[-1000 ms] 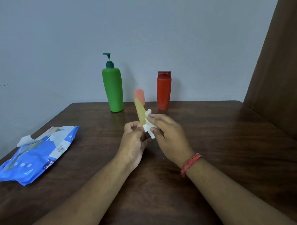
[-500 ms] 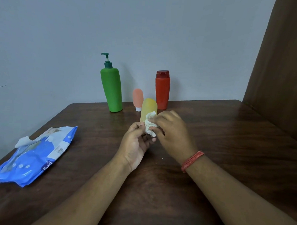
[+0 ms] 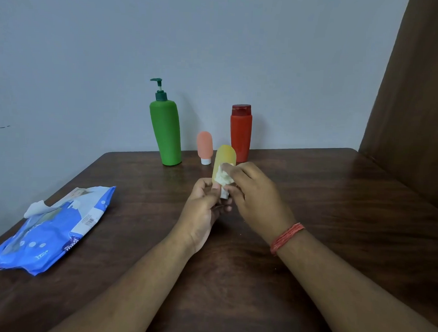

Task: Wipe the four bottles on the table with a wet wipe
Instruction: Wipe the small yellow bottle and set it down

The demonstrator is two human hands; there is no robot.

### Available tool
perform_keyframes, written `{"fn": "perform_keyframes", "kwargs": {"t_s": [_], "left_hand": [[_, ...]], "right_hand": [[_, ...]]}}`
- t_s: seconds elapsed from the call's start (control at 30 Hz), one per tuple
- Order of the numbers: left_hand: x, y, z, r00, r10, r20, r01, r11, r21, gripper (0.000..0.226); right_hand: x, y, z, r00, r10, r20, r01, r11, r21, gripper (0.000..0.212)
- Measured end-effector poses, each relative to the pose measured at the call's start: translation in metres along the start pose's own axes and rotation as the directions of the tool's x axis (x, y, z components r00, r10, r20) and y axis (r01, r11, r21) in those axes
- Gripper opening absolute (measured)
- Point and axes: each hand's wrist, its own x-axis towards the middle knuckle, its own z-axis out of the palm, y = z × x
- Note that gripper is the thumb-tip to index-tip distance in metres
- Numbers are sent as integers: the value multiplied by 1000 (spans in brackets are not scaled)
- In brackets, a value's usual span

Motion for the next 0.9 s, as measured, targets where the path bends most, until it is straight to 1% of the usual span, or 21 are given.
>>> {"fn": "perform_keyframes", "kwargs": {"t_s": [0.07, 0.1, 0.17, 0.23, 0.3, 0.33, 0.37, 0.43, 0.47, 0.53, 0.63, 0.7, 0.77, 0.8, 0.83, 0.9], "left_hand": [[0, -1, 0, 1000, 6, 4, -6, 999, 53, 16], [0, -1, 0, 1000, 3, 3, -3, 998, 64, 15], [-2, -1, 1, 1000, -1, 30, -1, 997, 73, 14], [-4, 0, 3, 995, -12, 96, 5, 997, 71, 15], [-6, 0, 5, 990, -27, 141, 18, 998, 64, 14], [-6, 0, 6, 989, -31, 142, 24, 998, 51, 14], [-5, 0, 5, 991, -32, 131, 29, 999, 26, 15], [-2, 1, 1, 995, -24, 93, 26, 1000, -17, 17], [-2, 2, -2, 996, -23, 83, 24, 1000, -9, 18], [-3, 3, -4, 994, -39, 105, 32, 997, 65, 18], [-5, 1, -2, 981, -75, 177, 32, 972, 231, 20], [-6, 0, -1, 977, -75, 201, 13, 956, 292, 22], [-6, 1, 0, 982, -67, 176, 17, 962, 271, 22], [-6, 2, 0, 987, -61, 147, 26, 974, 227, 22], [-5, 3, 0, 992, -51, 111, 33, 986, 164, 22], [-3, 5, 0, 999, -32, 43, 31, 999, 35, 22]], "right_hand": [[0, 4, 3, 999, -49, 11, 50, 993, -105, 51], [1, 5, 3, 998, -53, 21, 55, 991, -123, 44], [3, 7, -1, 1000, -2, -9, 1, 998, -64, 24], [7, 15, -5, 993, 36, -113, -43, 997, -57, 16], [6, 24, -7, 976, 60, -210, -72, 996, -49, 17], [5, 25, -7, 973, 90, -214, -95, 995, -16, 17], [3, 24, -6, 978, 90, -188, -91, 996, 7, 18], [-1, 18, -1, 993, 56, -106, -54, 998, 17, 18], [-1, 17, 2, 995, 47, -85, -46, 999, 14, 17], [2, 21, 3, 988, 77, -134, -70, 996, 54, 14], [5, 34, -6, 942, 203, -266, -167, 974, 153, 11], [5, 38, -12, 912, 282, -296, -239, 955, 176, 11], [3, 35, -12, 901, 319, -294, -263, 941, 214, 11], [2, 30, -9, 910, 314, -271, -252, 937, 242, 10], [1, 26, -3, 928, 288, -235, -227, 940, 254, 10], [-2, 16, 8, 967, 207, -148, -172, 960, 222, 11]]}}
